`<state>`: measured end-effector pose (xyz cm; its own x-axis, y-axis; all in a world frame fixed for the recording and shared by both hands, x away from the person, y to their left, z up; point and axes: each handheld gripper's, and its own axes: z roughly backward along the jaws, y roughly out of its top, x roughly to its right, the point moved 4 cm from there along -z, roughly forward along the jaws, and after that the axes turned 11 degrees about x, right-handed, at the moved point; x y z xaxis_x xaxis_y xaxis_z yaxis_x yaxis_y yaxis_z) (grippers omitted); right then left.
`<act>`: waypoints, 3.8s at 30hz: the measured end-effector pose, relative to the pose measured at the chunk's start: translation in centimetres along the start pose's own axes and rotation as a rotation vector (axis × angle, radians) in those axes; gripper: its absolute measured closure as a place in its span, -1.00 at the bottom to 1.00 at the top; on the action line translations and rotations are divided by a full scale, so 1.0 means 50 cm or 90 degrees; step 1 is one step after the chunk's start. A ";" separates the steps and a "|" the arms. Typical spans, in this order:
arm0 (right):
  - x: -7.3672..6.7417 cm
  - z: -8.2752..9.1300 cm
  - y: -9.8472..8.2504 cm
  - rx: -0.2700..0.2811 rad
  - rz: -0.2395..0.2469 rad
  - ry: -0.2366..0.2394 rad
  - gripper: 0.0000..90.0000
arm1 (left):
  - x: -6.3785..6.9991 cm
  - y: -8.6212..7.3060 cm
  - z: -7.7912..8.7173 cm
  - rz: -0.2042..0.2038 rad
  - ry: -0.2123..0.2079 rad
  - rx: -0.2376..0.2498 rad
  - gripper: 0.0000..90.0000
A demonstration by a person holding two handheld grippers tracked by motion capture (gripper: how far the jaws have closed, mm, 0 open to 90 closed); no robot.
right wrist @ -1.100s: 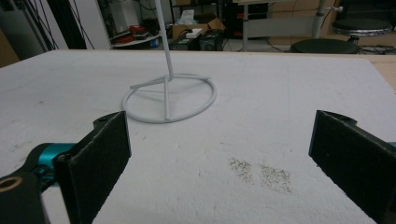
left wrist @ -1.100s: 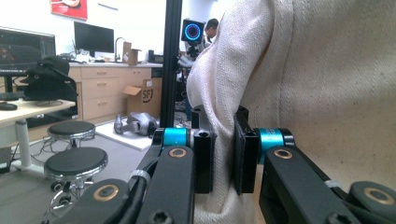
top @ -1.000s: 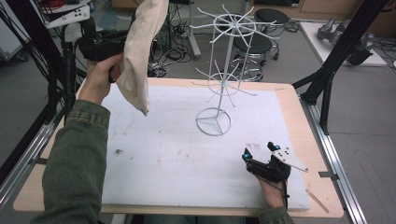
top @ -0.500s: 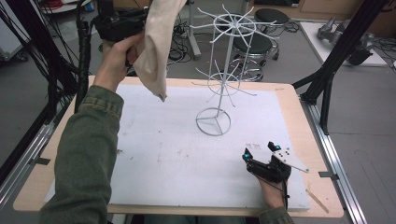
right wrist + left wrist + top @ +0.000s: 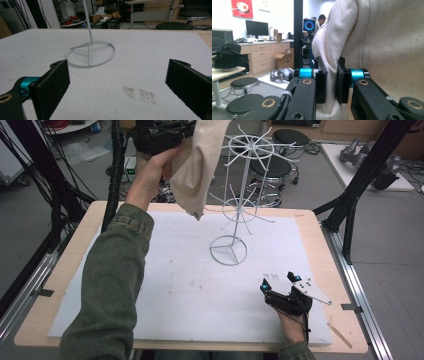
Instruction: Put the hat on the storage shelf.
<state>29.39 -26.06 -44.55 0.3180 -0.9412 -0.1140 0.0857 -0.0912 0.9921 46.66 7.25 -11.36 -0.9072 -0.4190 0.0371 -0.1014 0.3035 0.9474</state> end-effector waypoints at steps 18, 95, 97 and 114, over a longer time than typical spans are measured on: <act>-0.001 0.001 0.000 -0.001 -0.002 0.001 -0.90 | 0.013 -0.026 -0.037 -0.045 0.038 -0.046 0.73; -0.005 0.002 0.000 -0.004 0.003 -0.001 -0.90 | -0.030 -0.025 0.213 0.038 0.107 0.056 -0.17; -0.005 0.002 0.000 -0.003 0.006 0.001 -0.90 | -0.031 -0.031 0.228 0.040 0.116 0.054 -0.17; -0.009 0.003 0.000 -0.007 0.005 0.001 -0.90 | -0.024 -0.144 0.389 0.022 0.217 0.008 -0.23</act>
<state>29.11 -25.68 -44.50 0.3207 -0.9412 -0.1063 0.0934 -0.0802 0.9924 40.56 22.23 -24.39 -0.7215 -0.6698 0.1758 -0.0796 0.3323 0.9398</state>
